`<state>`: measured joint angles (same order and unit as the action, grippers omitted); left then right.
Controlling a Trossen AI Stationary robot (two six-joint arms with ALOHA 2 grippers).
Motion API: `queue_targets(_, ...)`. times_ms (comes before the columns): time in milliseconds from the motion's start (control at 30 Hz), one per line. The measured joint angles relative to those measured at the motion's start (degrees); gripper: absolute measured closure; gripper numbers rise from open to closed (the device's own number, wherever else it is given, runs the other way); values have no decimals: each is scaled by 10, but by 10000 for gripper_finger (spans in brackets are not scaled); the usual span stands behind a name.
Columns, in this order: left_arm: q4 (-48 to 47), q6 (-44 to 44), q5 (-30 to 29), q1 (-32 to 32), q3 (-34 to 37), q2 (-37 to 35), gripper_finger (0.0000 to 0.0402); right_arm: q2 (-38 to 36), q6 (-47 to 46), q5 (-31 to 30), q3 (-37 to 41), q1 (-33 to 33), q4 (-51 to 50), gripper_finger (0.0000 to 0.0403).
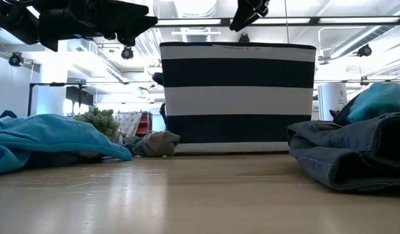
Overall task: Sort clothes
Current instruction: Put the red underwear into the blue laundry bin
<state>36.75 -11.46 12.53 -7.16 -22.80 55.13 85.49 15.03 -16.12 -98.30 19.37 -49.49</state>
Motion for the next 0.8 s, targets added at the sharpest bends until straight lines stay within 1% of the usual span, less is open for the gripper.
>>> queue_targets(100, 0, 0, 0, 0, 0, 0, 174, -7, -12, 7, 1, -14, -52, 147)
queue_targets(233, -1, 0, 0, 0, 0, 0, 173, -32, -41, 11, 27, -59, -112, 164)
queue_targets(400, -7, 0, 0, 0, 0, 0, 180, -80, -100, 11, 96, -141, -115, 169)
queue_targets(567, -8, 15, 1, 0, 0, 0, 183, -122, -185, 3, 178, -236, -102, 152)
queue_targets(800, -8, 22, 2, 0, 0, -1, 165, -137, -307, -4, 263, -368, -101, 131)
